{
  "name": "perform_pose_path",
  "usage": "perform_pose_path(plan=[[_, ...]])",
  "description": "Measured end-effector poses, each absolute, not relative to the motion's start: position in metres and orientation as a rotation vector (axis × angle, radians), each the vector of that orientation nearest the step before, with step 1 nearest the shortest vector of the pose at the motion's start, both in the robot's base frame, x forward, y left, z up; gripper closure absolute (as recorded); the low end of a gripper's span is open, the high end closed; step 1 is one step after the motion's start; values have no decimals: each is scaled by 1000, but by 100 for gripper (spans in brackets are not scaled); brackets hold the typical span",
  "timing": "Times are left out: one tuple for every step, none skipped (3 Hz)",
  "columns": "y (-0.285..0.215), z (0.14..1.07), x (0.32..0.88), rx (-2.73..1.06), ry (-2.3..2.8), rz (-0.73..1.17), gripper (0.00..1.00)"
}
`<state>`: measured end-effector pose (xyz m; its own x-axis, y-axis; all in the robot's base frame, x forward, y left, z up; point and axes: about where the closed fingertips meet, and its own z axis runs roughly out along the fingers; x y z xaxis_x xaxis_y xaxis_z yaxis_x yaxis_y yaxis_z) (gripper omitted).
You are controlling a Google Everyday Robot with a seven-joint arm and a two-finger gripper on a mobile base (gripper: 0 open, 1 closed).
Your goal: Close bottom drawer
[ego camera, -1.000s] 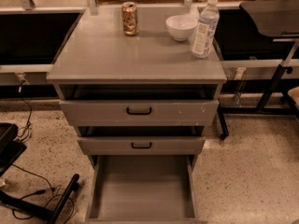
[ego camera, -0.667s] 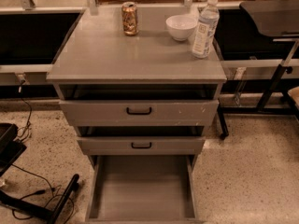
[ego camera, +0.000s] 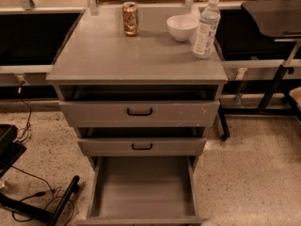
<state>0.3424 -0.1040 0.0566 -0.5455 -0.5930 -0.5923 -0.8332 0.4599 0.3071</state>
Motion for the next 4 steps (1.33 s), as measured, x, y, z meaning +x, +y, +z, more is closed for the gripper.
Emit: perform_pose_path(plan=[[-105, 67, 360, -1210, 2281, 779, 100], [-108, 85, 385, -1221, 2246, 736, 100], [-109, 106, 414, -1232, 2210, 692, 100], [-109, 129, 452, -1244, 2171, 646, 100]])
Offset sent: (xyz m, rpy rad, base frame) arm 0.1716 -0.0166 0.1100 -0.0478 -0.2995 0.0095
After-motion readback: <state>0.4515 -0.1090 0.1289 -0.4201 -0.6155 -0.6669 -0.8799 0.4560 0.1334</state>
